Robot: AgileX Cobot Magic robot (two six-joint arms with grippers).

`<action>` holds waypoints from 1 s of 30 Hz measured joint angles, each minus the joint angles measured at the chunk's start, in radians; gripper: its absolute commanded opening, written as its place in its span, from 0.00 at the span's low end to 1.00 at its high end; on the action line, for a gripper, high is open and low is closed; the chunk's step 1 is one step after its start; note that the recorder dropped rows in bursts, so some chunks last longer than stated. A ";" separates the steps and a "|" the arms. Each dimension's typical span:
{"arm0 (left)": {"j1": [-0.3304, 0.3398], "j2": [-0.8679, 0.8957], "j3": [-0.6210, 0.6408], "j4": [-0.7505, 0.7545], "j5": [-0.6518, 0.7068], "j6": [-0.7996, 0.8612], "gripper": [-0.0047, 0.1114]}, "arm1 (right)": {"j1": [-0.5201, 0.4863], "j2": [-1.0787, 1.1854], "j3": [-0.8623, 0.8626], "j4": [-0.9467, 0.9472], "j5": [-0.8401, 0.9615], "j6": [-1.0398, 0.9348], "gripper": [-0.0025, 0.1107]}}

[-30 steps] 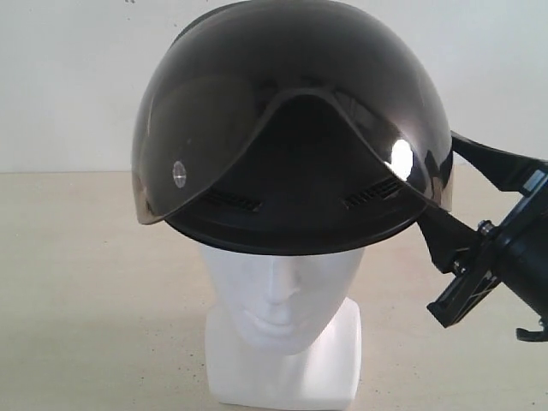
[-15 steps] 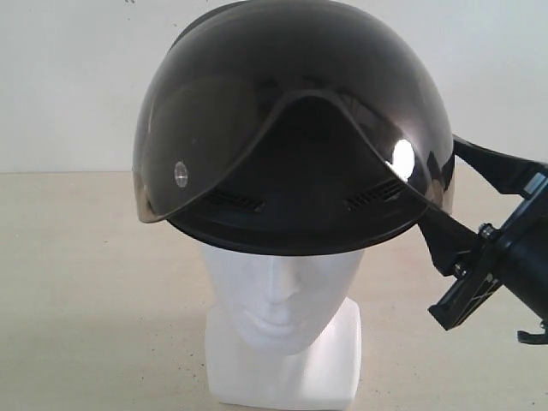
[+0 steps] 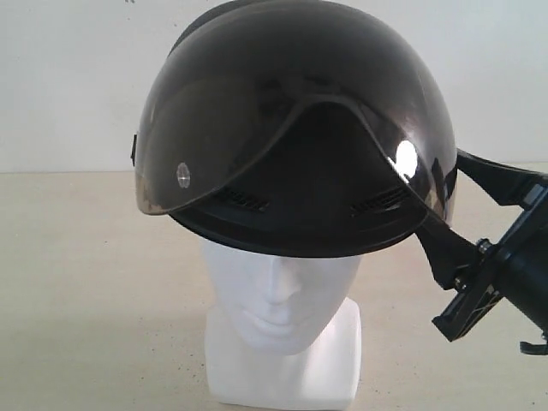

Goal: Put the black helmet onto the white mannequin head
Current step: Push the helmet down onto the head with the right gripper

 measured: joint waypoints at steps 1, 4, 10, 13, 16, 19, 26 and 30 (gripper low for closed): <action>0.000 0.000 0.000 0.000 0.000 0.000 0.08 | 0.000 0.000 0.000 0.000 0.002 -0.004 0.55; 0.000 0.000 0.000 0.000 0.000 0.000 0.08 | -0.002 0.005 0.004 0.009 0.038 -0.025 0.63; 0.000 0.000 0.000 0.000 0.000 0.000 0.08 | -0.008 0.014 0.017 0.023 0.090 -0.043 0.63; 0.000 0.000 0.000 0.000 0.000 0.000 0.08 | -0.008 0.014 0.017 0.025 0.090 -0.056 0.63; 0.000 0.000 0.000 0.000 0.000 0.000 0.08 | -0.008 0.014 0.017 0.034 0.090 -0.068 0.63; 0.000 0.000 0.000 0.000 0.000 0.000 0.08 | -0.008 0.014 0.017 0.070 0.077 -0.110 0.63; 0.000 0.000 0.000 0.000 0.000 0.000 0.08 | -0.008 0.014 0.017 0.177 0.051 -0.317 0.48; 0.000 0.000 0.000 0.000 0.000 0.000 0.08 | -0.008 0.014 0.017 0.227 0.014 -0.514 0.31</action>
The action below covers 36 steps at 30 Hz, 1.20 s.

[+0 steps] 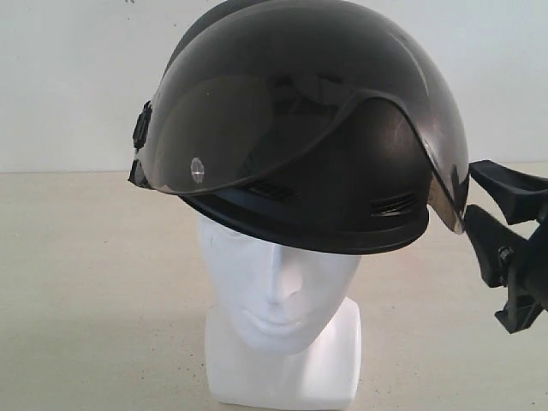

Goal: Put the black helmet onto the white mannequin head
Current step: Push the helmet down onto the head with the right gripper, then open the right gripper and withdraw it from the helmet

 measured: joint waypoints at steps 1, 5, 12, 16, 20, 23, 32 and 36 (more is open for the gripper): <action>0.000 0.000 0.000 0.000 0.000 0.000 0.08 | 0.000 0.000 0.000 0.011 -0.010 -0.050 0.28; 0.000 0.000 0.000 0.000 0.000 0.000 0.08 | 0.000 0.002 -0.014 0.027 -0.028 -0.215 0.15; 0.000 0.000 0.000 0.000 0.000 0.000 0.08 | 0.000 -0.025 -0.100 -0.004 -0.001 -0.569 0.02; 0.000 0.000 0.000 0.000 0.000 0.000 0.08 | 0.000 -0.111 -0.167 0.037 0.185 -0.862 0.02; 0.000 0.000 0.000 0.000 0.000 0.000 0.08 | 0.000 -0.216 -0.297 0.196 0.529 -1.310 0.02; 0.000 0.000 0.000 0.000 0.000 0.000 0.08 | -0.002 -0.277 -0.406 0.445 0.800 -1.730 0.02; 0.000 0.000 0.000 0.000 0.000 0.000 0.08 | -0.002 -0.419 -0.570 1.269 0.754 -2.685 0.02; 0.000 0.000 0.000 0.000 0.000 0.000 0.08 | -0.002 -0.440 -0.626 1.466 0.479 -3.098 0.02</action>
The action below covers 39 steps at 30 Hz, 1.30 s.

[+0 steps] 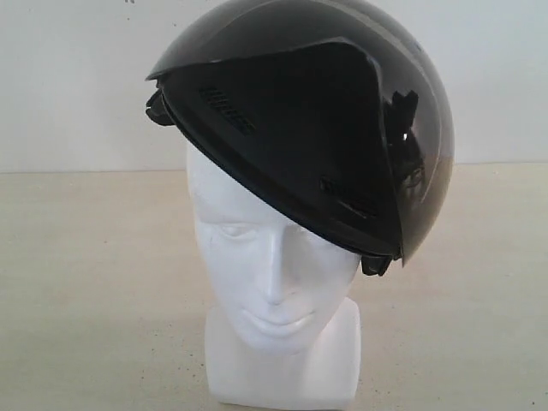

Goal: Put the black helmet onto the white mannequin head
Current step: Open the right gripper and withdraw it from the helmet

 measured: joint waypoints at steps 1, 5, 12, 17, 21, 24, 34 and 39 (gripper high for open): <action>0.000 0.000 0.000 0.000 0.000 0.000 0.08 | 0.000 -0.003 -0.004 0.019 -0.046 -0.073 0.02; 0.000 0.000 0.000 0.000 0.000 0.000 0.08 | 0.000 -0.007 -0.008 0.049 -0.137 -0.243 0.02; 0.000 0.000 0.000 0.000 0.000 0.000 0.08 | 0.000 0.038 -0.008 0.059 -0.244 -0.404 0.02; 0.000 0.000 0.000 0.000 0.000 0.000 0.08 | 0.000 0.064 -0.008 0.063 -0.263 -0.420 0.02; 0.000 0.000 0.000 0.000 0.000 0.000 0.08 | 0.000 0.064 -0.008 0.063 -0.299 -0.420 0.02; 0.000 0.000 0.000 0.000 0.000 0.000 0.08 | 0.000 0.064 -0.008 0.063 -0.318 -0.402 0.02; 0.000 0.000 0.000 0.000 0.000 0.000 0.08 | 0.000 0.064 0.024 0.063 -0.298 -0.321 0.02; 0.000 0.000 0.000 0.000 0.000 0.000 0.08 | 0.000 0.064 0.091 0.063 -0.258 -0.299 0.02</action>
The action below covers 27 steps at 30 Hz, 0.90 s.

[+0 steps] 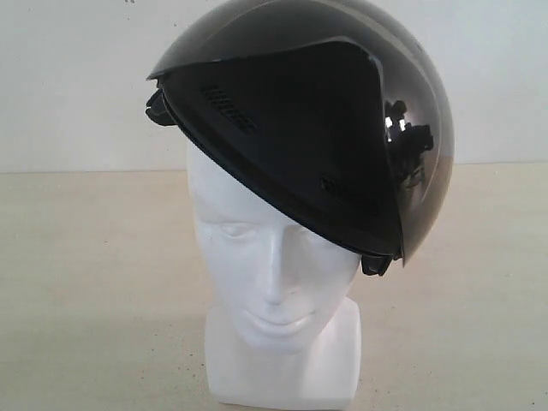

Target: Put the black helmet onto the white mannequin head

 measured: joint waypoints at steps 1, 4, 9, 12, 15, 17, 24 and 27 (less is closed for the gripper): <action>0.000 0.000 0.000 0.000 0.000 0.000 0.08 | 0.000 0.000 0.011 0.000 0.002 0.003 0.02; 0.000 0.000 0.000 0.000 0.000 0.000 0.08 | 0.000 0.000 0.032 0.001 0.002 0.007 0.02; 0.000 0.000 0.000 0.000 0.000 0.000 0.08 | 0.000 0.000 0.041 0.002 0.008 0.010 0.02; 0.000 0.000 0.000 0.000 0.000 0.000 0.08 | 0.000 -0.012 0.041 0.002 0.029 0.023 0.02; 0.000 0.000 0.000 0.000 0.000 0.000 0.08 | 0.000 -0.028 0.041 0.004 0.050 0.050 0.02; 0.000 0.000 0.000 0.000 0.000 0.000 0.08 | 0.000 -0.033 0.048 0.004 0.082 0.097 0.02; 0.000 0.000 0.000 0.000 0.000 0.000 0.08 | 0.083 -0.059 0.082 0.006 0.194 0.159 0.02; 0.000 0.000 0.000 0.000 0.000 0.000 0.08 | 0.106 -0.065 0.082 0.006 0.196 0.155 0.02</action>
